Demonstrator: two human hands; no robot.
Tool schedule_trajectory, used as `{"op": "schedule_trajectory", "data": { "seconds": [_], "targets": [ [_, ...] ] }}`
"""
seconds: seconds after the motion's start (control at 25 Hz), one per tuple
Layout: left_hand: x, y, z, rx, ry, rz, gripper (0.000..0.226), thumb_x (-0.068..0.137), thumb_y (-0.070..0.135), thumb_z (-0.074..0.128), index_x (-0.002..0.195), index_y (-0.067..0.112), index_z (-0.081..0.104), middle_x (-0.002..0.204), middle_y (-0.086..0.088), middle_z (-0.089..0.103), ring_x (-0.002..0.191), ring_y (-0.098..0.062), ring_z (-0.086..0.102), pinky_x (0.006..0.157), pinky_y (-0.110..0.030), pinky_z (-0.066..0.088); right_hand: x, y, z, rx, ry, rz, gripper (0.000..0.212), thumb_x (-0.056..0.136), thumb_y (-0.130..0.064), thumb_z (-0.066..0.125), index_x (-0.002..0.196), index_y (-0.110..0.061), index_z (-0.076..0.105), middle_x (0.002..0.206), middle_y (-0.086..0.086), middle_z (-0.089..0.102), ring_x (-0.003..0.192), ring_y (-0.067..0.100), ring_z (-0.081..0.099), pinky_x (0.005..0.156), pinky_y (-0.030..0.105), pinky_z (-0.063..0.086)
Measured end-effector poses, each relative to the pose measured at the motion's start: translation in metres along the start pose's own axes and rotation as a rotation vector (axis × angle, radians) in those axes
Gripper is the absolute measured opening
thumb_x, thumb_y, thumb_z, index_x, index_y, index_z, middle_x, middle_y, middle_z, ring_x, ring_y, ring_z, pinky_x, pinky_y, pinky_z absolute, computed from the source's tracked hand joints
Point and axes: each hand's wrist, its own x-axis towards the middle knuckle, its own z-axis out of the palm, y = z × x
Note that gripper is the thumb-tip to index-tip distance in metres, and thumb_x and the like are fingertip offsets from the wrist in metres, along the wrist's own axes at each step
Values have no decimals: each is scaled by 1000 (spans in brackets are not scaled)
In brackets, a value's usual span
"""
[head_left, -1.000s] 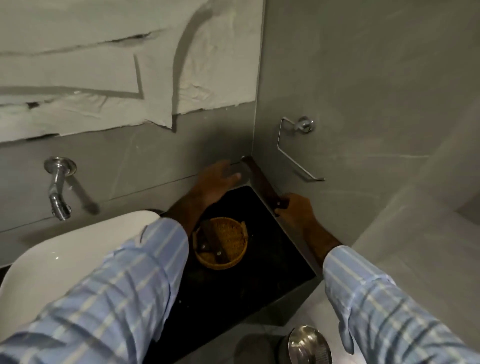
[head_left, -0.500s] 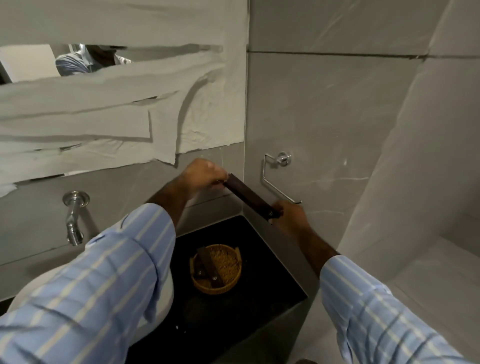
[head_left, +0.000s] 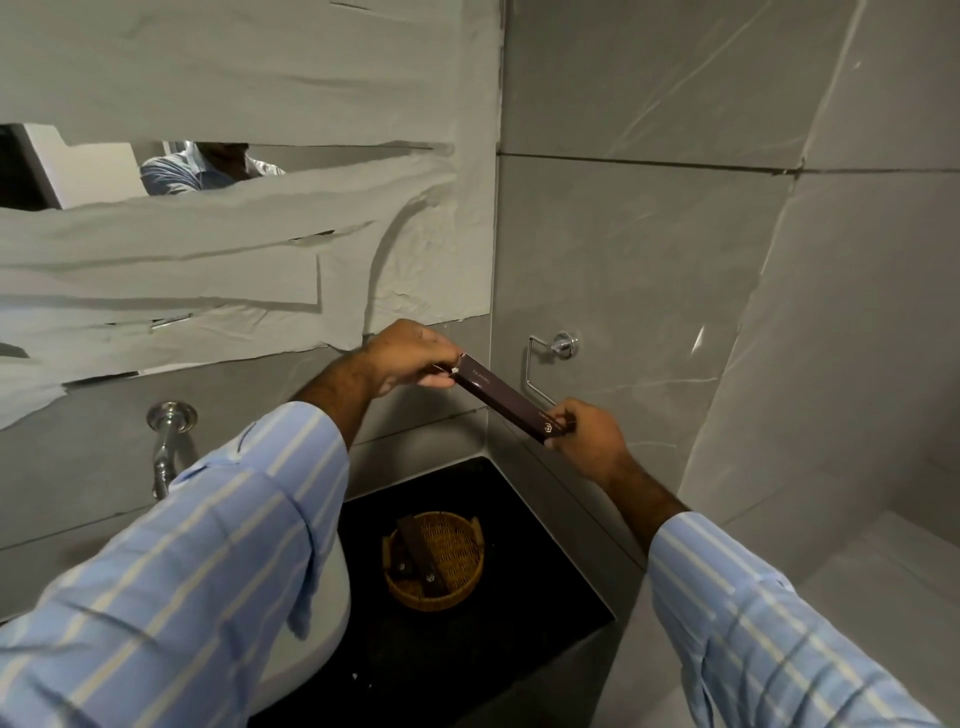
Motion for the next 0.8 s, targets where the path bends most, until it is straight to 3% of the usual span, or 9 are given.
{"op": "schedule_trajectory", "data": {
  "seconds": [0.12,0.32,0.44,0.6,0.68,0.72,0.8],
  "targets": [
    [0,2,0,-5,5,-4,22,83,-1,69,104,-9,71,105,-23,71,83,-23,74,59,-20,60,1,0,-1,11,-12,15,35,63,-6,82,81,-31,65,77,-14,64,66,-11,52,55,-2,33],
    [4,0,2,334,107,37,5,81,5,70,84,2,73,92,-13,74,77,-24,77,70,-34,64,5,0,3,25,-24,-9,33,65,-6,82,89,-24,70,82,-9,67,76,8,63,66,9,41],
    [6,-1,4,235,151,37,9,79,11,72,75,4,68,91,-14,74,78,-24,77,72,-38,64,9,-2,5,31,-41,6,34,67,-6,81,92,-25,69,85,-8,67,82,12,64,68,11,44],
    [3,-5,2,93,149,39,21,76,13,81,89,-2,74,90,-18,75,75,-22,78,68,-32,64,10,-12,9,72,52,120,46,74,-16,80,117,-15,65,104,4,70,100,24,66,87,26,49],
    [-1,-8,4,-3,230,74,23,77,11,81,92,-4,73,92,-18,74,75,-22,77,65,-29,63,8,-26,17,320,0,322,60,76,-34,79,125,-6,58,102,10,68,93,27,68,76,29,55],
    [-3,-11,6,-58,260,82,24,77,10,81,94,-6,72,92,-19,74,77,-23,77,64,-27,63,6,-38,22,605,-105,444,58,77,-39,77,121,-6,59,98,12,67,85,27,70,71,30,58],
    [-6,-15,11,-173,262,79,27,79,6,79,98,-10,69,94,-21,72,80,-26,76,62,-26,63,8,-65,29,1211,-266,612,42,83,-36,73,110,-7,58,98,20,67,84,30,72,76,35,61]
  ]
}}
